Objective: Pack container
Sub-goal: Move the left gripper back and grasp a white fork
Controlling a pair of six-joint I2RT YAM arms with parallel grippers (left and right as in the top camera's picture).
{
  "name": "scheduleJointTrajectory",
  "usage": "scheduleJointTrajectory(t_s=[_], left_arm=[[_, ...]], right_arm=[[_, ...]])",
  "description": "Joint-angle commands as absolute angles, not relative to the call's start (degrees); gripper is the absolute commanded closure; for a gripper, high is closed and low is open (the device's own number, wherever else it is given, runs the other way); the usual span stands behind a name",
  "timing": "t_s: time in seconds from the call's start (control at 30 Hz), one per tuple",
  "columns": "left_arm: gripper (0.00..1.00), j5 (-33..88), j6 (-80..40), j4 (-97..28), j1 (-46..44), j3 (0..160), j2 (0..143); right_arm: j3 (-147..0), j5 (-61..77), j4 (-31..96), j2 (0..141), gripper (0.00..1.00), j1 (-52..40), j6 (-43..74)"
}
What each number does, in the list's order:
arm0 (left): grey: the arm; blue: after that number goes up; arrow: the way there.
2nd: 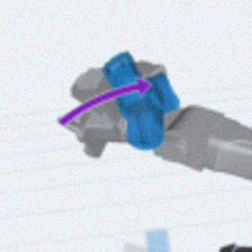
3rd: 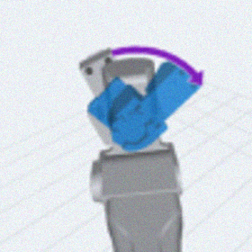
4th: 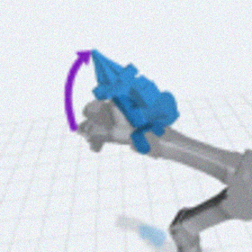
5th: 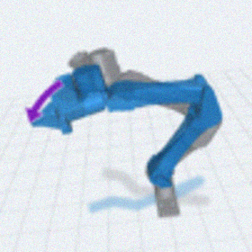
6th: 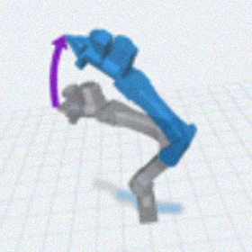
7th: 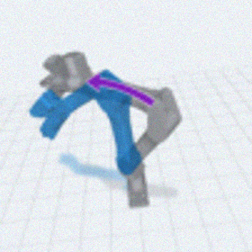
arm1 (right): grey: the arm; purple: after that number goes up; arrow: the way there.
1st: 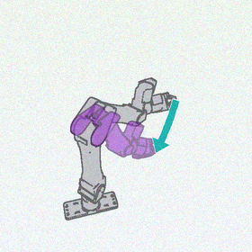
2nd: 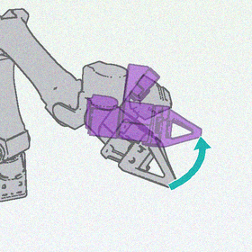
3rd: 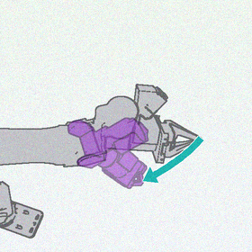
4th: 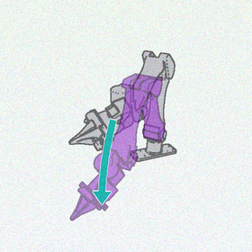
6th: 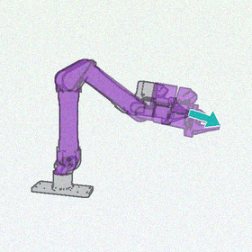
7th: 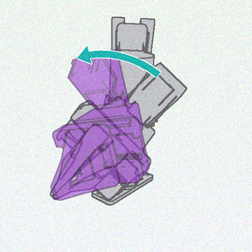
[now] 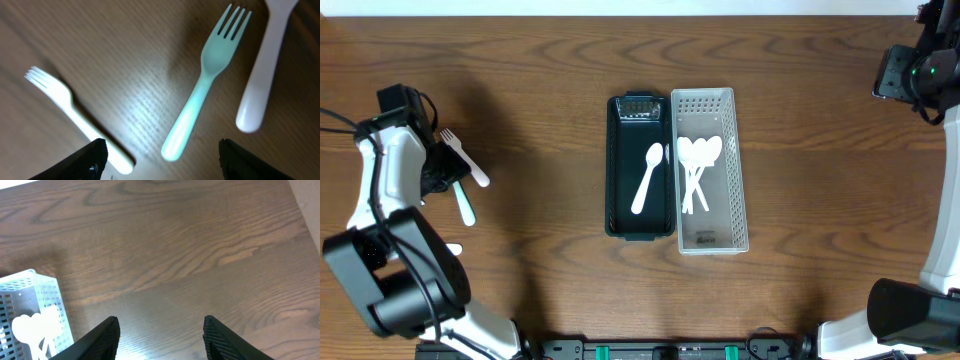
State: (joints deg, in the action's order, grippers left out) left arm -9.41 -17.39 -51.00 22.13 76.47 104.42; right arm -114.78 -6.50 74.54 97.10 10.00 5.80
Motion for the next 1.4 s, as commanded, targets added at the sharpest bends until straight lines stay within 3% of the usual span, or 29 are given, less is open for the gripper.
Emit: scheduleJointTrajectory(t_s=[0.0, 0.6, 0.67, 0.83, 1.03, 1.17, 1.37], left_arm=[[0.26, -9.5, -17.6, -49.7, 22.4, 76.2, 107.4], [0.26, -6.6, -12.7, -42.0, 22.4, 76.2, 117.3], [0.31, -6.4, -12.7, -41.8, 22.4, 76.2, 117.7], [0.59, -4.5, -12.7, -42.3, 22.4, 76.2, 118.3], [0.62, -3.0, -12.7, -42.5, 22.4, 76.2, 118.5], [0.73, -3.0, -12.7, -42.5, 22.4, 76.2, 118.5], [0.78, -3.0, -12.7, -42.5, 22.4, 76.2, 118.5]], right_arm=[[-114.6, -7.1, 75.0, 96.8, 0.43, 10.6, 5.1], [-114.6, -7.1, 76.1, 96.8, 0.43, 10.6, 5.1], [-114.6, -7.1, 76.1, 96.8, 0.43, 10.6, 5.1], [-114.6, -7.7, 76.1, 96.8, 0.43, 10.6, 5.1], [-114.6, -9.3, 76.1, 96.8, 0.42, 10.6, 5.0], [-114.6, -9.3, 76.1, 96.8, 0.43, 10.6, 5.0], [-114.6, -9.3, 76.0, 96.8, 0.43, 10.6, 5.0]])
